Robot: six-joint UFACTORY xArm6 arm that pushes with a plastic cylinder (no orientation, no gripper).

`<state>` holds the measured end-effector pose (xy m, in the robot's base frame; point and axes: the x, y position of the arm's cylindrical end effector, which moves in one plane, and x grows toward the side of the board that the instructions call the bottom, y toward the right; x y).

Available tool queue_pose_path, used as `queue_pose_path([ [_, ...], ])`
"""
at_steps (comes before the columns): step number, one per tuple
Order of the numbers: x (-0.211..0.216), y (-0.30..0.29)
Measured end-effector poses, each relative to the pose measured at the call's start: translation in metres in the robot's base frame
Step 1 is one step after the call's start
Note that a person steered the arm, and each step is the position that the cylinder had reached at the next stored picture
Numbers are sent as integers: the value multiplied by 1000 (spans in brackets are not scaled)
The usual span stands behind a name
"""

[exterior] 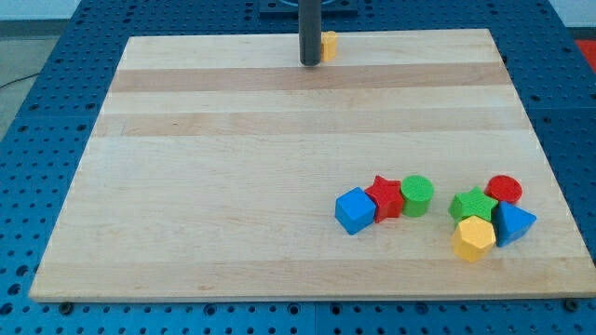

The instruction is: Point your arm to the bottom center

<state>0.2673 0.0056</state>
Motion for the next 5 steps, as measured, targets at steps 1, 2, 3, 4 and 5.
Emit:
queue_pose_path([
  [1, 13, 30],
  [2, -1, 37],
  [3, -28, 37],
  [4, -34, 37],
  [5, -34, 37],
])
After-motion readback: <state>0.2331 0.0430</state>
